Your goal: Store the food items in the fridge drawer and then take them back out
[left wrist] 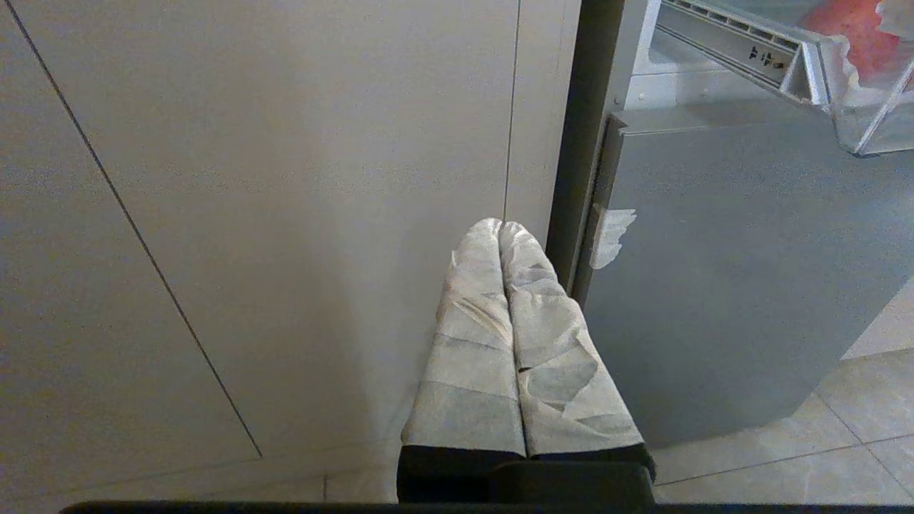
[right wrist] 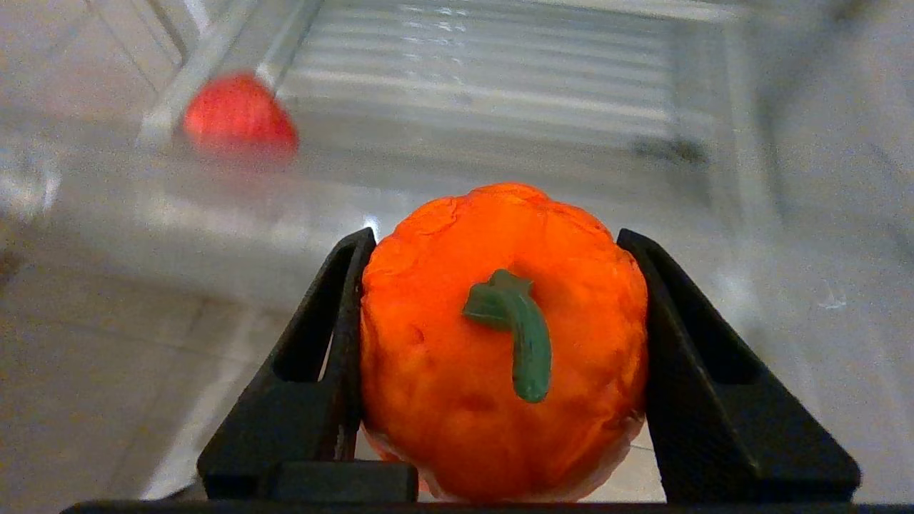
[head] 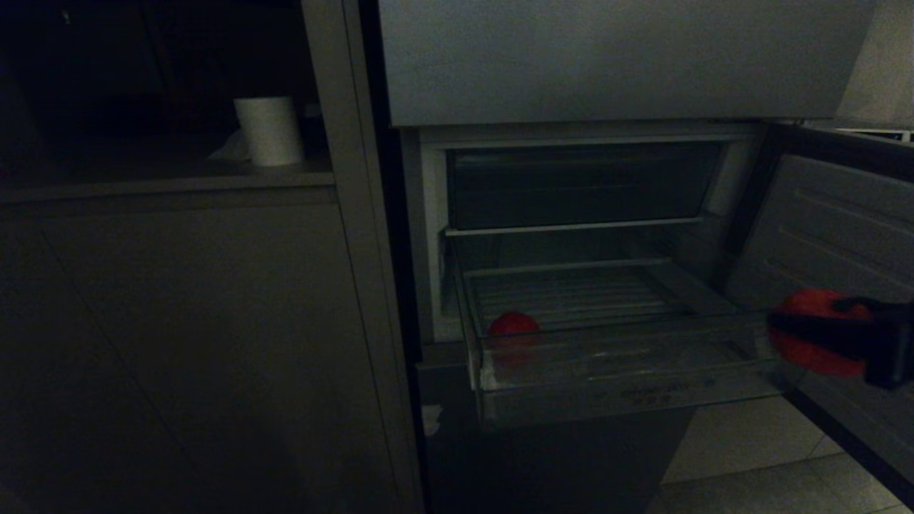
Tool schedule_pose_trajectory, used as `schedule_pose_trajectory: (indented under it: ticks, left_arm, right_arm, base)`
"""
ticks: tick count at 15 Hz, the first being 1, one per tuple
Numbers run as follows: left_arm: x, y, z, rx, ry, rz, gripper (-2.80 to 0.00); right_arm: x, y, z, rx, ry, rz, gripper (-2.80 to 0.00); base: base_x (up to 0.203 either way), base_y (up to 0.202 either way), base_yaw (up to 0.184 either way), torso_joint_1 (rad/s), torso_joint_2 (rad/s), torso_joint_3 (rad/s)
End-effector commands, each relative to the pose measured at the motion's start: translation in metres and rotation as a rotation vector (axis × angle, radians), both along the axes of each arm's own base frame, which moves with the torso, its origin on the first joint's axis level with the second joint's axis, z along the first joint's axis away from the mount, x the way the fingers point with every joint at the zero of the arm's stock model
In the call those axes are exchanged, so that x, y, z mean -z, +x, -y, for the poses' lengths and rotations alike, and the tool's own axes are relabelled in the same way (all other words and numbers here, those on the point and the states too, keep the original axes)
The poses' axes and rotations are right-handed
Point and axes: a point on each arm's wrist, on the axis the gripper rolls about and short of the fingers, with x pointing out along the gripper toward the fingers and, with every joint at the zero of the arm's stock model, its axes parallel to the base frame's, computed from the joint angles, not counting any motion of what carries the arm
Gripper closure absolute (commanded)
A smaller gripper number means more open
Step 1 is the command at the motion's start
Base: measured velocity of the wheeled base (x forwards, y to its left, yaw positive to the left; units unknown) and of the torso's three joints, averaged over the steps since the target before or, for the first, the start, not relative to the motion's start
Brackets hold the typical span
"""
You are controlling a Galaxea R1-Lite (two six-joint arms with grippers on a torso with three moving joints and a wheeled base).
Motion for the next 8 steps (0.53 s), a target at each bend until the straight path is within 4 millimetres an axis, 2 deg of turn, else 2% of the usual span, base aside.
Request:
schedule_pose_trajectory:
  ticks: [1,3,5,8]
  left_arm:
    - [0.000,0.000,0.000,0.000,-0.001,0.001,0.00]
    - [0.000,0.000,0.000,0.000,-0.001,0.001,0.00]
    - [0.000,0.000,0.000,0.000,-0.001,0.001,0.00]
    - [0.000,0.000,0.000,0.000,-0.001,0.001,0.00]
  right_arm:
    - [0.020,0.087,-0.019,-0.029,-0.008,-0.141,0.00]
    - [0.018,0.132,-0.032,-0.020,-0.007,-0.134,0.00]
    - [0.026,0.169,-0.041,0.009,-0.014,-0.144,0.00]
    - [0.042,0.204,-0.054,0.038,-0.016,-0.166,0.00]
  base:
    - [0.000,0.000,0.000,0.000,0.00,0.000]
    - [0.000,0.000,0.000,0.000,0.00,0.000]
    - [0.000,0.000,0.000,0.000,0.00,0.000]
    - [0.000,0.000,0.000,0.000,0.00,0.000]
